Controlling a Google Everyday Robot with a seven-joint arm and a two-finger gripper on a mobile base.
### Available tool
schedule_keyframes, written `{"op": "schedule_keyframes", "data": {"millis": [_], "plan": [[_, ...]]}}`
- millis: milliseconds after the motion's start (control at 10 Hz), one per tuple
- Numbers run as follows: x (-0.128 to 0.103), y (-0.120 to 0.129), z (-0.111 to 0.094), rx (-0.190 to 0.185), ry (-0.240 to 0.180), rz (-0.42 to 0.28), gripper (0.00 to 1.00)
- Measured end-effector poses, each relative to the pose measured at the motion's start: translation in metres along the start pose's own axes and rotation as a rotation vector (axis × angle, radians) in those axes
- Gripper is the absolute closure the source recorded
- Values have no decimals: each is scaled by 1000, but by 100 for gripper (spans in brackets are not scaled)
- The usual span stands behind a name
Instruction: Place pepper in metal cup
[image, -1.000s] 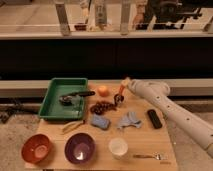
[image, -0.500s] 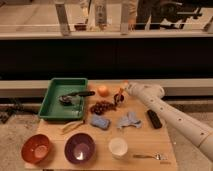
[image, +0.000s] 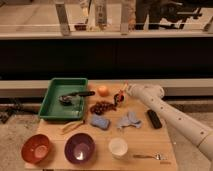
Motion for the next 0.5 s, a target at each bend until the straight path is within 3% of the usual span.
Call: {"op": "schedule_keyframes", "data": {"millis": [500], "plan": [[-8, -7, -10, 15, -27, -39, 20]]}}
